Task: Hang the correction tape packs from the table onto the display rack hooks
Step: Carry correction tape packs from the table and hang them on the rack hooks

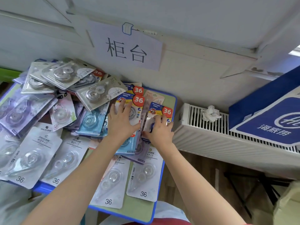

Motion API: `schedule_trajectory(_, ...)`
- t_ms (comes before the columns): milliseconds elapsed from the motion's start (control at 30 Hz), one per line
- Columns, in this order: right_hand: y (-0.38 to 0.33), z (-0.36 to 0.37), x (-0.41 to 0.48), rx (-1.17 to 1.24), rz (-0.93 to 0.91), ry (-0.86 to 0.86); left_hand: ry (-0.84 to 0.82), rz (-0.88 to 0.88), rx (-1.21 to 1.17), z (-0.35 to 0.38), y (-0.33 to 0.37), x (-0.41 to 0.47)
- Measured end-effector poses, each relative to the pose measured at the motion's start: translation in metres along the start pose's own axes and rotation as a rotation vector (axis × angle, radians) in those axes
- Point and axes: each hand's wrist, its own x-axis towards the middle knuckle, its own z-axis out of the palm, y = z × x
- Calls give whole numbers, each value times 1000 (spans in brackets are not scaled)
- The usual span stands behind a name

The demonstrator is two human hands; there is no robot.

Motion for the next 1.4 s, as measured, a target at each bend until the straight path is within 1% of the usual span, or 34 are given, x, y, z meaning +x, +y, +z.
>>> schedule_trajectory(100, 0, -1, 1, 28, -1, -13, 4, 16, -1, 0, -3, -5)
schedule_trajectory(267, 2, -7, 3, 112, -2, 12, 18, 38, -23, 1, -10, -10)
schedule_trajectory(400, 0, -8, -2, 150, -84, 73, 29, 49, -35, 1, -11, -13)
schedule_trajectory(467, -3, -4, -9, 147, -131, 82, 32, 52, -48, 1, -11, -13)
schedule_trajectory(567, -1, 1, -16, 97, -155, 85, 29, 53, -54, 1, -12, -15)
schedule_trajectory(700, 2, 5, -22, 97, -204, 67, 21, 53, -58, -1, -13, -17)
schedule_trajectory(800, 1, 9, -25, 74, -201, 74, 12, 47, -71, -2, -12, -19)
schedule_trajectory(933, -6, 16, -31, 101, -205, 116, 1, 41, -67, -4, -11, -21)
schedule_trajectory(1033, -10, 19, -38, 80, -200, 74, 29, 52, -60, -4, -10, -22)
schedule_trajectory(1200, -7, 15, -44, -47, -197, -60, 44, 69, -48, -3, -13, -28)
schedule_trajectory(1400, -5, 15, -52, 4, -199, -24, 18, 65, -32, -3, -18, -38)
